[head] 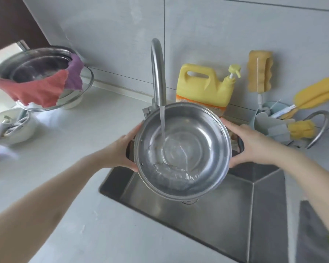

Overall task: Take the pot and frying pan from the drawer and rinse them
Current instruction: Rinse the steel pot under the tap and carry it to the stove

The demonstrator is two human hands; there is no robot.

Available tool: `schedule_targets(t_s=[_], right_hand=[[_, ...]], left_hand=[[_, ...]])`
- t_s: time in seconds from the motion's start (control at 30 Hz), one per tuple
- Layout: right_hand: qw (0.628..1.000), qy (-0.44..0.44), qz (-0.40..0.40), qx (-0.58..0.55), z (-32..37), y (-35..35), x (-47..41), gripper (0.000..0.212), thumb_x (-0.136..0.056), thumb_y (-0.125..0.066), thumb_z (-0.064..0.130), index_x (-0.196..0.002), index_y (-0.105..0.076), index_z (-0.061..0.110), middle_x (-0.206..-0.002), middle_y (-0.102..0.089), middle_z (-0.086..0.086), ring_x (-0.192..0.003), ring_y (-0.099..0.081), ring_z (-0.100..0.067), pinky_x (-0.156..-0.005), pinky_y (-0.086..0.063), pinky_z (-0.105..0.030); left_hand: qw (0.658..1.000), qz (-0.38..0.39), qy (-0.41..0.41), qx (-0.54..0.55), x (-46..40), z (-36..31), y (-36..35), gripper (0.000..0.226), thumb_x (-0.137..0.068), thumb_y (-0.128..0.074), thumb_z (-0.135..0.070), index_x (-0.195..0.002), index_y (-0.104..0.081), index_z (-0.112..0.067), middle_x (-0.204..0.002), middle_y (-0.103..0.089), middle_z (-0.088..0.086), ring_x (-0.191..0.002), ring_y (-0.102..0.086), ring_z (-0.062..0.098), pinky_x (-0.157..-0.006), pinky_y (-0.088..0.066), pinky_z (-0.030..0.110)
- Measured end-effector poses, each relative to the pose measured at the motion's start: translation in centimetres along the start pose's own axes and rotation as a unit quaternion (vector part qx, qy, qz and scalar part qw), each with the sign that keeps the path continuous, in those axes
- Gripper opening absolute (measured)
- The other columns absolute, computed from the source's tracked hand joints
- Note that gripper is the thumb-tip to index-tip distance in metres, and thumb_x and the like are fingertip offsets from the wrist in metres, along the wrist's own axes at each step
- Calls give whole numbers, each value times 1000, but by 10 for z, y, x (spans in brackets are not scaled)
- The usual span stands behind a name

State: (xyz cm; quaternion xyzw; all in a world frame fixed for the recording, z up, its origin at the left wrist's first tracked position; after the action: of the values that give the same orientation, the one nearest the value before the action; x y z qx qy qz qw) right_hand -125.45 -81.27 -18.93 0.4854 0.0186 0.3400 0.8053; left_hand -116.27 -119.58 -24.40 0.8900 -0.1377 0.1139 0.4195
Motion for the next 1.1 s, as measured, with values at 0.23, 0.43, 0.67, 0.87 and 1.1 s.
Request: schedule_targets(t_s=[0.23, 0.43, 0.67, 0.87, 1.1], right_hand=[[979, -69, 169, -90, -23, 1, 10, 115, -48, -95, 43, -134, -24, 70, -135, -54, 18, -110, -64, -13, -93, -55, -39], [967, -67, 146, -197, -29, -81, 12, 114, -62, -89, 17, -144, -21, 59, -127, -62, 6, -85, -63, 1, -76, -55, -22], [978, -34, -63, -194, -28, -121, 13, 132, -53, -94, 26, -146, -6, 58, -121, -48, 9, -105, -46, 9, -89, -36, -11], [976, 0, -196, -94, -54, -103, 40, 134, -59, -93, 21, -145, 1, 62, -120, -37, 4, -105, -40, 5, -94, -31, -4], [876, 115, -450, 128, -49, -63, 87, 140, -43, -95, 3, -152, -14, 35, -113, -37, -15, -97, -46, -28, -76, -53, -43]], left_hand=[[972, 226, 60, 14, -12, 0, -1, 133, -47, -94, -51, -139, 1, -69, -137, -56, 1, -113, -63, 19, -102, -48, 47], [960, 249, 92, -91, -2, -16, 43, 126, -65, -90, -32, -151, 1, -48, -77, -52, -17, -67, -55, 4, -70, -51, 27], [981, 48, 41, -182, 12, -14, 27, 133, -55, -88, -54, -137, 16, -66, -109, -42, -4, -94, -54, 21, -86, -47, 39], [963, -127, -51, -231, 4, -21, -29, 135, -62, -83, -57, -142, 25, -55, -104, -38, 2, -71, -56, 30, -63, -46, 35], [856, -382, -240, -252, 6, -50, -40, 98, -72, -66, -53, -152, -15, -30, -101, -48, 15, -55, -55, 30, -48, -49, 35]])
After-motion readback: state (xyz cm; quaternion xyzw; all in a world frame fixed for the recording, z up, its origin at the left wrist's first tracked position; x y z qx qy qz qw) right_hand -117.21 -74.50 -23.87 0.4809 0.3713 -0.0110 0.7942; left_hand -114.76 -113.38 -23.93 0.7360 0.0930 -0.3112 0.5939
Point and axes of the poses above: each hand's wrist, its own x-axis away from the middle knuckle, its own y-axis out of the back of the hand, z = x × y, the point moved 2 cm from there along -x, towards the middle knuckle
